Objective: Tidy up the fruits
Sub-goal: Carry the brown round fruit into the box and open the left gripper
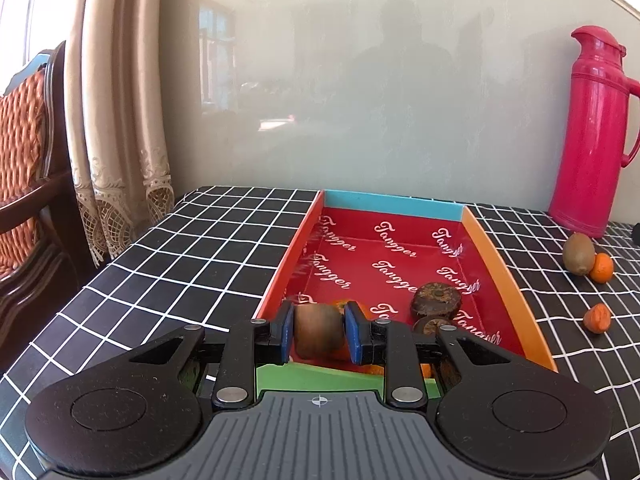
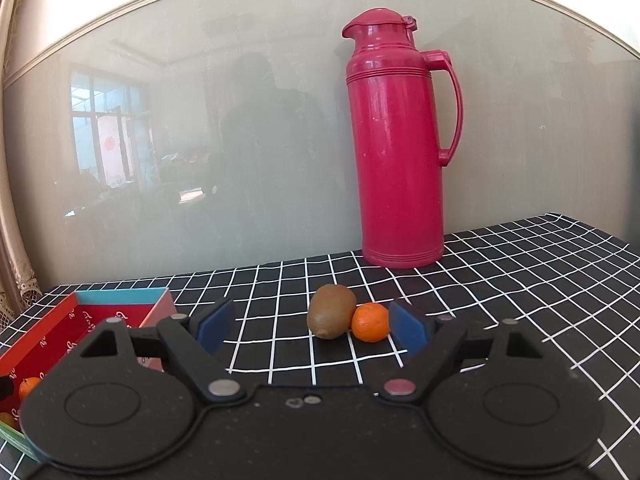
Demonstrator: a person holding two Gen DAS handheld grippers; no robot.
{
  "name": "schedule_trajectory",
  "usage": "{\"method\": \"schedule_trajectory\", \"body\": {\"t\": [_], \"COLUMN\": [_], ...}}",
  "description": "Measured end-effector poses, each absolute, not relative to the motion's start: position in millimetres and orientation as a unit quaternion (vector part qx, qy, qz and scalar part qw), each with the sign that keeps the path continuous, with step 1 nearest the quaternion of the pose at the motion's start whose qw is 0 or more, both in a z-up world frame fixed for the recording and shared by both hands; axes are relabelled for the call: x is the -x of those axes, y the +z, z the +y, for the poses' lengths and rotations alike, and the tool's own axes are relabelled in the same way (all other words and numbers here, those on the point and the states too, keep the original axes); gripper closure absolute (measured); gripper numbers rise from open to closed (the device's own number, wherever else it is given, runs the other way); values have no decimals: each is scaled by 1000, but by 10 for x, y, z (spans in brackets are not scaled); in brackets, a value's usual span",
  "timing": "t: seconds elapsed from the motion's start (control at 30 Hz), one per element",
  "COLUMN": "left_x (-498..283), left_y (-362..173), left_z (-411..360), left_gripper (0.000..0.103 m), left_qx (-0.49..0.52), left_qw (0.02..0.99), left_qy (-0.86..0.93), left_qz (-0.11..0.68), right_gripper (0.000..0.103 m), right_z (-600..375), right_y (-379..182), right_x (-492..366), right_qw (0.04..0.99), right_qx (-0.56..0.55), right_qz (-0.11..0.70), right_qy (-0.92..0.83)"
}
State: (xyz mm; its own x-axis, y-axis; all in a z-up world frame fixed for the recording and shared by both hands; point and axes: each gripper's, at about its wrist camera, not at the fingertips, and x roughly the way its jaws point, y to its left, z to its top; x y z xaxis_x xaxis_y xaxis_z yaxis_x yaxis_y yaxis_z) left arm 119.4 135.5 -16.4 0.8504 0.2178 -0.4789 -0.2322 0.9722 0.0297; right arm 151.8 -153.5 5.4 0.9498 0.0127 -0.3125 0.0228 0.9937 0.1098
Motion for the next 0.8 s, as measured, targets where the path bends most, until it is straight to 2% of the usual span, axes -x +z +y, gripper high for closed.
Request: {"method": "schedule_trajectory", "body": {"t": [0.27, 0.33, 0.37, 0.4, 0.47, 0.53, 0.8], "left_x": [-1166, -1168, -1162, -1149, -1098, -1064, -1113], "left_y": [-146, -141, -133, -121, -76, -37, -41], "left_z": [1301, 1275, 1262, 1244, 1182, 1122, 1024], "left_gripper": [75, 73, 59, 35, 9, 8, 8], "left_qx": [13, 11, 14, 15, 9, 1, 1], "left_qw": [965, 966, 967, 969, 975, 979, 979], "left_qy": [120, 116, 113, 111, 116, 113, 104], "left_qz": [235, 232, 228, 219, 190, 169, 176], "right_gripper": [18, 18, 17, 17, 17, 16, 16], "right_z": [-1706, -1749, -1776, -1800, -1853, -1906, -2024], "right_y": [90, 91, 95, 99, 105, 108, 101], "right_x": [-1495, -1481, -1473, -1468, -1454, -1449, -1426], "right_qw": [986, 986, 986, 986, 986, 986, 987], "right_qx": [-67, -66, -66, -66, -66, -64, -51], "right_qz": [153, 151, 150, 149, 146, 146, 146], "right_qy": [-20, -25, -28, -30, -35, -40, -46]}}
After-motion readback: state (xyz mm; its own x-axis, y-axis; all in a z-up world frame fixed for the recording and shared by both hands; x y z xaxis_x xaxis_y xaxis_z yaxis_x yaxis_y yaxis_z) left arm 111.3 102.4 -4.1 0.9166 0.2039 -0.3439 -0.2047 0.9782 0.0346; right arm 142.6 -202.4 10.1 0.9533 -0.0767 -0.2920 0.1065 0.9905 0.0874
